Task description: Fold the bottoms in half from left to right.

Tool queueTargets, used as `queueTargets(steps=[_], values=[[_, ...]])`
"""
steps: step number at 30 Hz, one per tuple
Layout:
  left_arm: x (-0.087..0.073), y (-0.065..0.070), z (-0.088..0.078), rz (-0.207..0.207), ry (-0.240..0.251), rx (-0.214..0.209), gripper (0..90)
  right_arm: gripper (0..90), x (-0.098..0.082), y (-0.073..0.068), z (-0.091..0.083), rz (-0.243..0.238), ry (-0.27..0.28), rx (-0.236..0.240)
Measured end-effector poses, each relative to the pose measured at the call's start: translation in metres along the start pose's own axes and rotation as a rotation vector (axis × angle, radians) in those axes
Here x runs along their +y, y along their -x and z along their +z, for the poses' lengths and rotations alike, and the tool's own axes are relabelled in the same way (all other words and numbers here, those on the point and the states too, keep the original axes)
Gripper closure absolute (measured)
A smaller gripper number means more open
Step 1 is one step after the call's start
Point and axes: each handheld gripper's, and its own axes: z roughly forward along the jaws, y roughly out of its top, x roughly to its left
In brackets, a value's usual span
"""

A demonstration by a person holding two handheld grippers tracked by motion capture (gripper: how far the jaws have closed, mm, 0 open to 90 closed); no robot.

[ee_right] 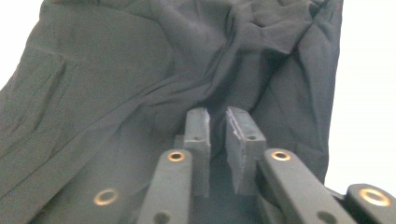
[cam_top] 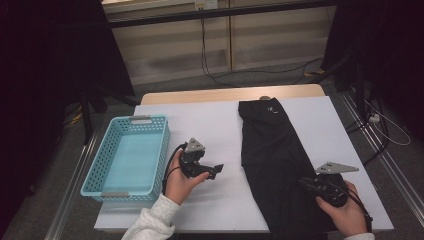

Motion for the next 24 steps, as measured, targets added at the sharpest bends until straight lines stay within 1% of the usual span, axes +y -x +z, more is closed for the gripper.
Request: queueTargets(steps=[1,2,3,4,5,7,12,15,16,22,24], values=[[0.000,0.000,0.000,0.000,0.000,0.000,11.8,85.2,0.000,-0.001,0.000,-0.009,0.000,-0.005],[0.000,0.001,0.000,-0.012,0.002,-0.008,11.9,87.1,0.000,-0.001,0.000,-0.016,0.004,-0.004],[0.000,0.001,0.000,-0.012,0.002,-0.008,12.0,87.1,0.000,-0.001,0.000,-0.016,0.004,-0.004],[0.000,0.001,0.000,-0.016,0.004,-0.012,12.0,90.0,0.000,-0.002,0.000,-0.019,0.013,-0.004],[0.000,0.001,0.000,-0.017,0.006,-0.014,12.0,90.0,0.000,-0.002,0.000,-0.019,0.013,-0.004],[0.001,0.001,-0.001,-0.017,0.009,-0.015,12.0,90.0,0.000,-0.001,0.000,-0.014,0.010,0.021],[0.001,0.001,-0.001,-0.016,0.008,-0.014,12.0,90.0,0.000,-0.001,-0.003,-0.016,0.012,0.022],[0.002,0.000,-0.003,-0.018,0.013,-0.017,12.1,90.0,0.001,0.001,-0.007,-0.014,0.021,0.020],[0.003,0.000,-0.003,-0.019,0.016,-0.019,12.1,90.0,0.001,0.004,-0.011,-0.009,0.022,0.017],[0.002,-0.001,-0.004,-0.031,0.022,-0.020,12.1,90.0,-0.003,0.009,-0.017,-0.007,0.017,0.018],[0.002,0.000,-0.004,-0.026,0.017,-0.022,12.1,90.0,-0.004,0.012,-0.018,-0.009,0.013,0.027]])
